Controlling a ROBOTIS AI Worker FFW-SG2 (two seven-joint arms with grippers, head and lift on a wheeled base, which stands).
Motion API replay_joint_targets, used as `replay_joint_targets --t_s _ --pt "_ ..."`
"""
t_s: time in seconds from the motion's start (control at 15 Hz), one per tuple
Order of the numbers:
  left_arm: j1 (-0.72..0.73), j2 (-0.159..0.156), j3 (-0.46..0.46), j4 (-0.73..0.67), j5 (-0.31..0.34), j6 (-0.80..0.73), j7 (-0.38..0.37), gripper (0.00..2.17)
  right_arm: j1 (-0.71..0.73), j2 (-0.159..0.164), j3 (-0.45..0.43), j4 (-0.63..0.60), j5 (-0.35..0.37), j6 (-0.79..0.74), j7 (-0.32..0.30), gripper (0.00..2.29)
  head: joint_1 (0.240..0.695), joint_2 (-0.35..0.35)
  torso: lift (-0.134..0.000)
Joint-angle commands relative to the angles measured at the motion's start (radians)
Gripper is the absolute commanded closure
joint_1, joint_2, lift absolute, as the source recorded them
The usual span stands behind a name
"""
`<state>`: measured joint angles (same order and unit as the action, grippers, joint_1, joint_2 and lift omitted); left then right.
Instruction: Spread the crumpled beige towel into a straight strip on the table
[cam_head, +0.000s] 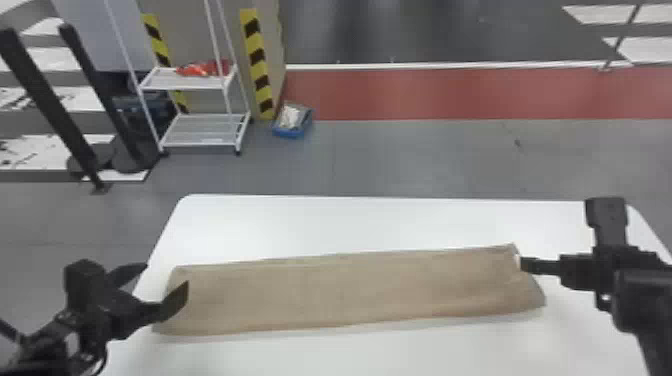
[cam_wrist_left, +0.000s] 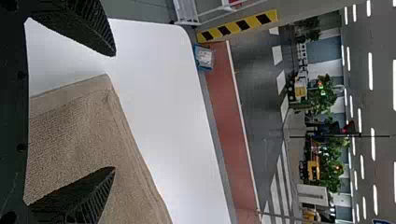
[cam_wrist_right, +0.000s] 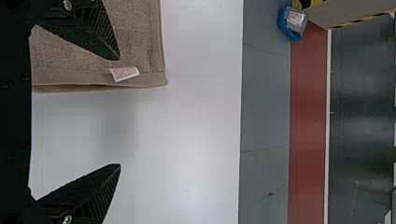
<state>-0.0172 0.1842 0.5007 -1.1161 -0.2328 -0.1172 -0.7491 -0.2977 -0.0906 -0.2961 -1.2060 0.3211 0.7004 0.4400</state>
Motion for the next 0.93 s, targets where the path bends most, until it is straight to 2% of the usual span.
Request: replay_joint_targets --t_s 0.0,0.33,0.87 --pt "0.016 -0.003 0.001 -0.031 0.007 0.0 0.001 0.0 0.045 -0.003 0.0 -0.046 0.001 -0.008 -0.003 0.07 0.695 0.048 0.0" --pt "0.016 -0.003 0.001 -0.033 0.01 -0.006 -0.001 0.0 0.072 -0.006 -0.011 -0.053 -0.001 -0.066 0.005 0.07 0.695 0.04 0.0" --pt "0.025 -0.003 0.007 -0.033 0.02 -0.021 -0.013 0.0 0.083 -0.005 -0.012 -0.055 -0.002 -0.057 0.009 0.07 0.695 0.035 0.0"
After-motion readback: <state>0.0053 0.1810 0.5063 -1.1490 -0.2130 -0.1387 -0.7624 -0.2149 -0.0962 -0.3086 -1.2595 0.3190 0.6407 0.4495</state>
